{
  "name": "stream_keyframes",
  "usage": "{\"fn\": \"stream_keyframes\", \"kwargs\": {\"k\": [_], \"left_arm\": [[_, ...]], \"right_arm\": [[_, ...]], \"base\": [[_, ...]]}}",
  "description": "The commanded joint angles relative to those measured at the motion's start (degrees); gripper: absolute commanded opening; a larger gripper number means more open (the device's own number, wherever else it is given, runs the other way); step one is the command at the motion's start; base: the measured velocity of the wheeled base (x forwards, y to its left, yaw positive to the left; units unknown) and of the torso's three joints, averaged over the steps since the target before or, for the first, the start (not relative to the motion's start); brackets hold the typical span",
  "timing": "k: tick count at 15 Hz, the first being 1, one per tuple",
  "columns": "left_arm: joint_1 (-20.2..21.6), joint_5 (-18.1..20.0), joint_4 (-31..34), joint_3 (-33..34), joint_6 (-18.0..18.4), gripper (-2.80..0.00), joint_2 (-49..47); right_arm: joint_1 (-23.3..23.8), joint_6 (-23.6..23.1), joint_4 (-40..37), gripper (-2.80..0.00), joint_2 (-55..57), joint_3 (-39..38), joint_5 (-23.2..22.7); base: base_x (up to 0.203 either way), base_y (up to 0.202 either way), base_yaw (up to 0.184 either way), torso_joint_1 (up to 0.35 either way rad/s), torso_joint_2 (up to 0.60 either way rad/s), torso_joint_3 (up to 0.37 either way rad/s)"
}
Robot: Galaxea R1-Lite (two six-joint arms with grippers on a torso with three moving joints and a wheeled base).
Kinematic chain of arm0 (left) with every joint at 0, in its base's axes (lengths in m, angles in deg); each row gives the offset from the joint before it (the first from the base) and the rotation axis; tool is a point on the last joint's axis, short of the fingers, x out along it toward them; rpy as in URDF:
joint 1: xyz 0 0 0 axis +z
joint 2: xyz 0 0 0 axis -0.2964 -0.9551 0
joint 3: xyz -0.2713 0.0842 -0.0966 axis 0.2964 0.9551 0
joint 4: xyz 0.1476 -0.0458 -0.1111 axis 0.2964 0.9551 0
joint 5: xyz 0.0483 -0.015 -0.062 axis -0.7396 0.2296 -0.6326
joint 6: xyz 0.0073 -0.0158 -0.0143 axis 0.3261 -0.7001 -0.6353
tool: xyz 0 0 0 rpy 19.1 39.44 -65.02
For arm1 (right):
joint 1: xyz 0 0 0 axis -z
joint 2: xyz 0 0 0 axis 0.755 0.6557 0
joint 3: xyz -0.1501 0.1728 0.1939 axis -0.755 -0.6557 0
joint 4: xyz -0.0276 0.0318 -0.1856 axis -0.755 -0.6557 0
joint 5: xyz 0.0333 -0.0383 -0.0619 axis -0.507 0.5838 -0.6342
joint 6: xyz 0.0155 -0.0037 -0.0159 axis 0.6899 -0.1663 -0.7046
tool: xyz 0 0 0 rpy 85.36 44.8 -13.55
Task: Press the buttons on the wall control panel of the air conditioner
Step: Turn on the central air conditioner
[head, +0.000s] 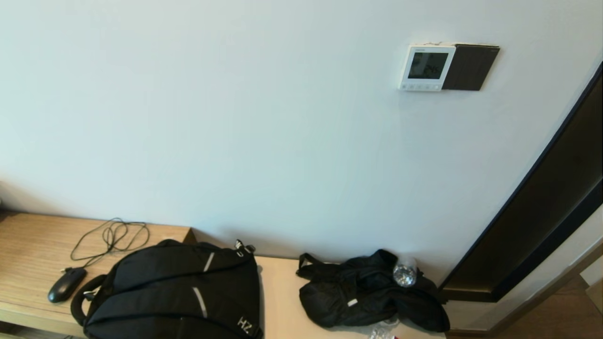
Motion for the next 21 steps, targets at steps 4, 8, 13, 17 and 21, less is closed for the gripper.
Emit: {"fn": "stream_keyframes", "kwargs": {"k": [4, 8, 13, 17, 21], "left_arm": [[0.0, 0.0, 0.0, 0.0, 0.0, -2.8, 0.0], [0.0, 0.0, 0.0, 0.0, 0.0, -2.8, -0.1], [0.0, 0.0, 0.0, 0.0, 0.0, -2.8, -0.1], [0.0, 0.0, 0.0, 0.0, 0.0, -2.8, 0.0], [0.0, 0.0, 0.0, 0.0, 0.1, -2.8, 0.0]], "right_arm": [[0.0, -0.3, 0.4, -2.8, 0.1, 0.0, 0.0], [0.1, -0.8, 0.1, -2.8, 0.1, 0.8, 0.3], [-0.1, -0.8, -9.7, -2.8, 2.4, 14.7, -0.4], [0.1, -0.5, -8.7, -2.8, 20.4, 25.7, -0.5], [0.2, 0.6, -0.8, -2.8, 43.9, 38.4, -0.2]], "base": [[0.0, 0.0, 0.0, 0.0, 0.0, 0.0], [0.0, 0.0, 0.0, 0.0, 0.0, 0.0], [0.0, 0.0, 0.0, 0.0, 0.0, 0.0], [0.0, 0.0, 0.0, 0.0, 0.0, 0.0], [0.0, 0.0, 0.0, 0.0, 0.0, 0.0]]}}
